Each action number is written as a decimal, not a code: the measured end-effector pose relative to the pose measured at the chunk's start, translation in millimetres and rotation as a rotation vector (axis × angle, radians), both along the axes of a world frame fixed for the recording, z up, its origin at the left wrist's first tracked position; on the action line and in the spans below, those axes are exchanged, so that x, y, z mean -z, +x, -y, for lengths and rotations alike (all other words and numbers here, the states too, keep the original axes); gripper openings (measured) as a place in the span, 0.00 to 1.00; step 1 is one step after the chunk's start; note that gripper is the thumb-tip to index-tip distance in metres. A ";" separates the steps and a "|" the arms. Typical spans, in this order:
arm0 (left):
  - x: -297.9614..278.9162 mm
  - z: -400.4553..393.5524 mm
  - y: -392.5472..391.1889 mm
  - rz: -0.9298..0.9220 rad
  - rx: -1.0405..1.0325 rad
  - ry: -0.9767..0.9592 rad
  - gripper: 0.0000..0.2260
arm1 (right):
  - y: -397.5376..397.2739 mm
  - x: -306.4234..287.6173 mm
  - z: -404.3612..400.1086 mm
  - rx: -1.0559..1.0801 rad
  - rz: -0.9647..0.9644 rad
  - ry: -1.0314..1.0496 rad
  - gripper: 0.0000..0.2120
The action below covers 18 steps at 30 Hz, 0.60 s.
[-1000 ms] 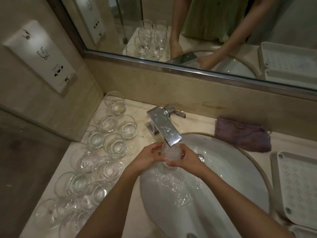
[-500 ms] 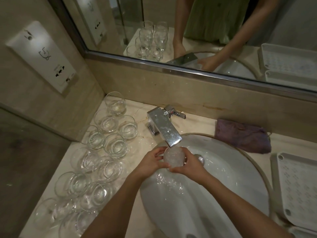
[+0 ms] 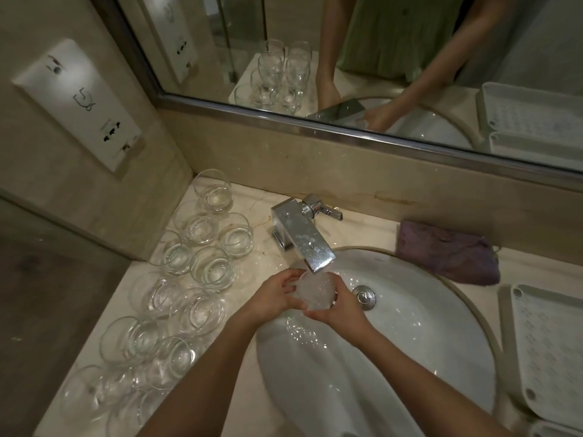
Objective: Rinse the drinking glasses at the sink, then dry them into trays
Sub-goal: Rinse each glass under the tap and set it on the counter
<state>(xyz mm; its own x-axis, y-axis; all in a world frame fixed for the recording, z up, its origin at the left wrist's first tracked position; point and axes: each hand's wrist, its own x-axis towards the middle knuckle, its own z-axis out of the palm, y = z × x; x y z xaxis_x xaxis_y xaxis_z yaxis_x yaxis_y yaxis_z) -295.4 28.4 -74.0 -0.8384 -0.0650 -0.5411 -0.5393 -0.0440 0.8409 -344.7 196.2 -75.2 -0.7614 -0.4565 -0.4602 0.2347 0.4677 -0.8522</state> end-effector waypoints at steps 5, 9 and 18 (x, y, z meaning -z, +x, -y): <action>-3.2 13.4 7.4 0.078 0.016 0.066 0.27 | -13.4 -16.1 5.8 -0.215 -0.047 0.123 0.31; -4.1 5.5 5.9 0.061 0.133 -0.071 0.26 | -16.5 -12.2 -3.8 -0.192 0.013 0.119 0.32; -7.0 8.8 9.0 0.024 -0.023 0.002 0.25 | -14.6 -12.1 5.4 -0.202 -0.124 0.108 0.35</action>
<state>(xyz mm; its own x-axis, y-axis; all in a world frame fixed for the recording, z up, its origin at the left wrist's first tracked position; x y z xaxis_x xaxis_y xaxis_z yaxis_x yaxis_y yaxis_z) -286.4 19.5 -67.0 -0.8236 -0.0833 -0.5610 -0.5579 -0.0585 0.8278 -359.3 190.9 -63.1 -0.7138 -0.5580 -0.4233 0.0242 0.5844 -0.8111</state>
